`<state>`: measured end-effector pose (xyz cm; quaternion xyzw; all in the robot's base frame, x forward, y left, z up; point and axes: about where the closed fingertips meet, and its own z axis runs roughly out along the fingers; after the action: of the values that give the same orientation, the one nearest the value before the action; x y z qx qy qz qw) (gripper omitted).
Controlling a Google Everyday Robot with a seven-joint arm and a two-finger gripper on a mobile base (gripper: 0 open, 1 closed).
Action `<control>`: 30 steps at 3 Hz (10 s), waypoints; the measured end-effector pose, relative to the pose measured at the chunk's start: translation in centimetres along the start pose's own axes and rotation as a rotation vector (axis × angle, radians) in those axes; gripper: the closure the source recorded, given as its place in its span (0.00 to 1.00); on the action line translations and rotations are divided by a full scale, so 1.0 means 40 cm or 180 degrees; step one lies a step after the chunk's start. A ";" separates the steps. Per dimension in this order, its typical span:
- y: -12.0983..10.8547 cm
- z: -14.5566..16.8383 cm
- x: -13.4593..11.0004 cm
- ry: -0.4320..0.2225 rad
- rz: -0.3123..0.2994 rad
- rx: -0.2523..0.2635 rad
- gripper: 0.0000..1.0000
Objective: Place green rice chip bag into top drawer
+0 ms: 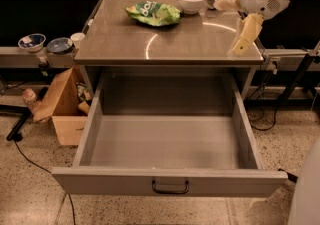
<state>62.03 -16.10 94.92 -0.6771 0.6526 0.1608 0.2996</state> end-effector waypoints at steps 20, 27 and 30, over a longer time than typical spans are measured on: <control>-0.527 0.498 -0.076 0.0371 -0.0791 0.0827 0.17; -0.527 0.499 -0.076 0.0371 -0.0790 0.0826 0.50; -0.540 0.489 -0.112 0.0374 -0.0928 0.0902 0.00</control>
Offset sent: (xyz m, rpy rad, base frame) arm 0.1025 0.0266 0.0114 -0.0243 -0.1505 0.0369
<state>86.15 -1.21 86.85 -0.7237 0.5802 -0.0175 0.3734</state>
